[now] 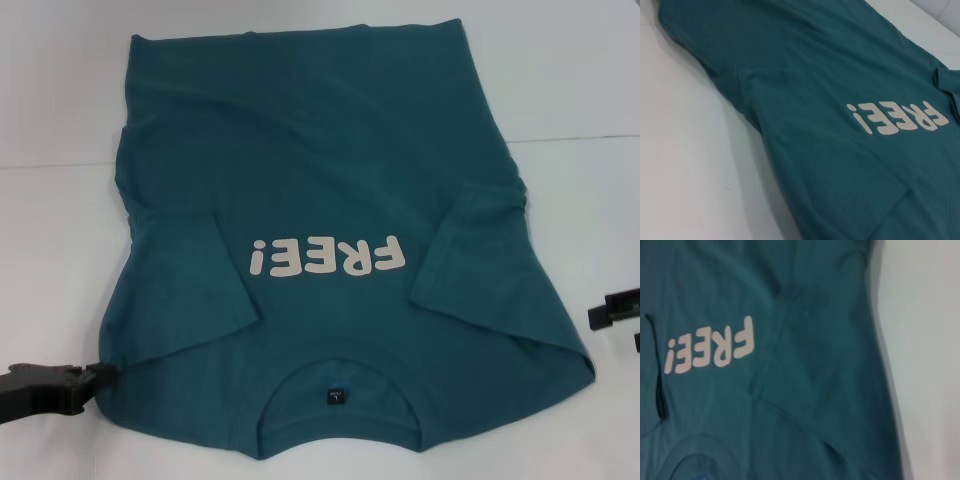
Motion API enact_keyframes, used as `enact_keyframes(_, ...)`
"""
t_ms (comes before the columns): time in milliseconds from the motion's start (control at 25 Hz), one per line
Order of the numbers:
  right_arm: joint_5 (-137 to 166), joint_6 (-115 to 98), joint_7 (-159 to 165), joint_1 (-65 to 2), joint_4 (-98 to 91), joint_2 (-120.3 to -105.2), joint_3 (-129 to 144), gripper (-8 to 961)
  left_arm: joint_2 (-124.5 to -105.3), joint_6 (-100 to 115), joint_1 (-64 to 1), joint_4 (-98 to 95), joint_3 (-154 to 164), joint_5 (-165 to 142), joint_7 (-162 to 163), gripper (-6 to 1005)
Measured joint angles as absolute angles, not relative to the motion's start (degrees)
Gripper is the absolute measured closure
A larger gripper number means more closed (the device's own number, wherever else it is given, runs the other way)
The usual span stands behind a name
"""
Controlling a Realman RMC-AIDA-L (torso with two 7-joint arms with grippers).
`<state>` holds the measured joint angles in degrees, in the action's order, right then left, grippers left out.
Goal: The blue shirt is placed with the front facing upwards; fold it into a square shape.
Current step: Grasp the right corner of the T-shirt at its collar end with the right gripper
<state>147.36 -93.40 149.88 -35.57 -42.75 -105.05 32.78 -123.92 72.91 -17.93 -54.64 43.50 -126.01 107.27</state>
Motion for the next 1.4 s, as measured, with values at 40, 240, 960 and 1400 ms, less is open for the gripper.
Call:
enact_keyframes(40, 147.4, -93.2, 149.8, -35.3, -42.4, -105.11, 32.8, 39, -123.92, 72.9, -17.9, -54.7, 43.5, -126.0, 107.3, 996)
enact_keyframes(240, 147.4, -91.9, 149.1, -34.4, -41.9, -106.10, 32.7, 41, -123.92, 73.1, -17.9, -54.8, 43.3, -125.9, 107.2, 996)
enact_keyframes(960, 147.3, -87.7, 148.2, -34.0, -39.0, -107.51, 32.6, 46, -123.92, 72.9, -18.7, -54.4, 43.4, -126.0, 107.1, 997)
enact_keyframes(1400, 147.1, -86.3, 147.7, -34.8, -37.1, -108.69, 32.6, 50, -123.92, 72.9, -18.7, -54.4, 43.2, -125.9, 106.6, 997)
